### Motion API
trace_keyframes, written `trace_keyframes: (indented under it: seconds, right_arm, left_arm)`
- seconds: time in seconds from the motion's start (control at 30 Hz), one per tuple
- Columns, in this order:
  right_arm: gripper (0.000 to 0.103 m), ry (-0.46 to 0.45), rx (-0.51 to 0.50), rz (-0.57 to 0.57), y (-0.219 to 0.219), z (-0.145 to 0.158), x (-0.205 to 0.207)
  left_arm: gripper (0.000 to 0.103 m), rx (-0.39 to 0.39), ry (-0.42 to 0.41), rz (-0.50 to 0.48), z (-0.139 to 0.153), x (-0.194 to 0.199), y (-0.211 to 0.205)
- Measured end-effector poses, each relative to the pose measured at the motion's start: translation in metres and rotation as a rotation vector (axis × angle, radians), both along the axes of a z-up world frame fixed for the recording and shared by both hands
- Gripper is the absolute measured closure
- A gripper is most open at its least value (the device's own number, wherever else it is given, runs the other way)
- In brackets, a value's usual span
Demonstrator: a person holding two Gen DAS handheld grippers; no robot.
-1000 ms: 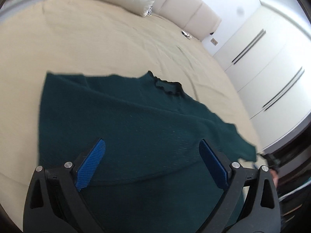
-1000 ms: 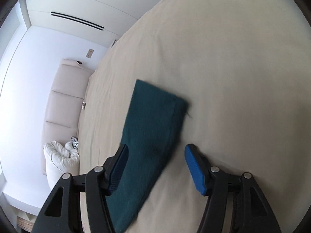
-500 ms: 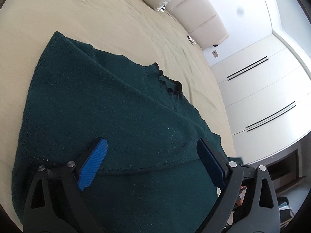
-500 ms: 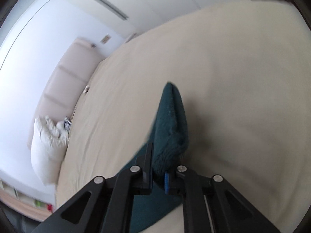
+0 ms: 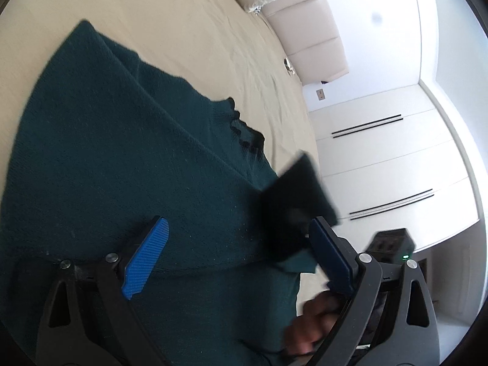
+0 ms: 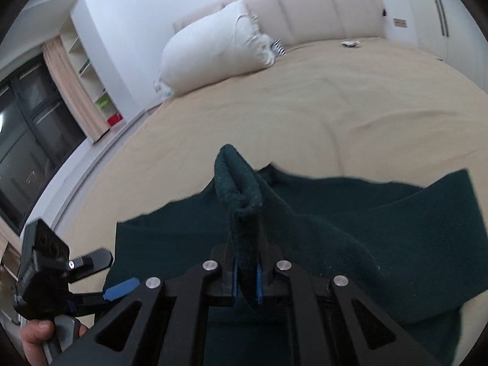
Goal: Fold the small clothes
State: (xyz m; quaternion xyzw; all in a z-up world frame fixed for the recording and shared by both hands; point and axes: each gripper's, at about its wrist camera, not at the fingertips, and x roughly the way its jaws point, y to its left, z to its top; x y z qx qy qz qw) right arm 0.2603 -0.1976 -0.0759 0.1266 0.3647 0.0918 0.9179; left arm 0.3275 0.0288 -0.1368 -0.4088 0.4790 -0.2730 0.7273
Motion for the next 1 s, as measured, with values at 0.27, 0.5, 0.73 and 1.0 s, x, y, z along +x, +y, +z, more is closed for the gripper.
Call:
trace_keyframes:
  seconds: [0.27,0.5,0.73,1.0]
  right_arm:
    - [0.046,0.043,0.198,0.052,-0.006,-0.022,-0.016]
    - [0.041,0.016,0.436,-0.076,-0.072,-0.029,-0.074]
    - [0.038,0.018,0.611,-0.214,-0.128,-0.049,-0.111]
    - [0.033,-0.019,0.71,-0.337,-0.163,-0.061,-0.116]
  left_arm:
    - [0.009,0.057,0.04,-0.061,-0.005,0.014,-0.034]
    - [0.012,0.195,0.061,-0.194,-0.005,0.028,-0.094]
    - [0.086,0.295,0.069,-0.194,-0.011,0.034,-0.115]
    - [0.095,0.288,-0.043,-0.059,0.012,0.019,-0.069]
